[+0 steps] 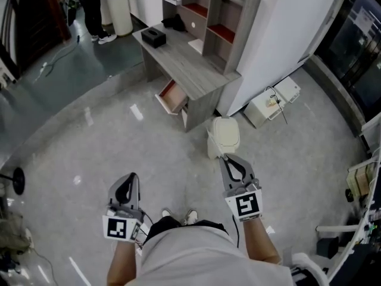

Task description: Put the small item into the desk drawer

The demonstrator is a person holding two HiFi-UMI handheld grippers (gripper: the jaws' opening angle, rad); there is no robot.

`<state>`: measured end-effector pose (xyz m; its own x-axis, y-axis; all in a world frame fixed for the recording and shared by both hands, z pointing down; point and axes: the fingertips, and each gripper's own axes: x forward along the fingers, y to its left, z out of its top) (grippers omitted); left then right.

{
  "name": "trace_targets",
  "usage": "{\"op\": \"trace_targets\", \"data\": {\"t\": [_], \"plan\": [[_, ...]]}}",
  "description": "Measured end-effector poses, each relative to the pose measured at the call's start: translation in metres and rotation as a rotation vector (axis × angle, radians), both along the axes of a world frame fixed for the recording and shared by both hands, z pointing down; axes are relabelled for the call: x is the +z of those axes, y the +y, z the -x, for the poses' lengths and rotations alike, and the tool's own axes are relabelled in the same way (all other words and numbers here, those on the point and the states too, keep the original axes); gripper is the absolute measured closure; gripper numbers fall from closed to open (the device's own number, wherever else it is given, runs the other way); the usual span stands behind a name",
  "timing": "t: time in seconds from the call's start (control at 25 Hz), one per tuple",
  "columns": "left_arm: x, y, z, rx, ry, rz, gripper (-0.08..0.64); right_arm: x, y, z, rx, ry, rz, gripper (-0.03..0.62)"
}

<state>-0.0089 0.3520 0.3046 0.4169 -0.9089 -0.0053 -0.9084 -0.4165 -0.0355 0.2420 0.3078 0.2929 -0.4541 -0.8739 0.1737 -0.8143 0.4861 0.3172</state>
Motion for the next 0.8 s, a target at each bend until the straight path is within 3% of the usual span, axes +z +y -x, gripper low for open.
{"op": "trace_targets", "data": {"t": [0.24,0.48,0.8], "plan": [[0.004,0.005,-0.014,-0.018,-0.013,0.014,0.541,0.013,0.0,-0.014,-0.016,-0.041,0.03,0.566],[0.013,-0.013,-0.002,-0.048,0.012,0.04,0.541,0.02,-0.024,-0.005,-0.032,-0.039,0.042,0.566],[0.037,-0.099,0.025,-0.001,0.031,0.073,0.541,0.044,-0.097,0.028,0.007,-0.056,0.105,0.566]]}}
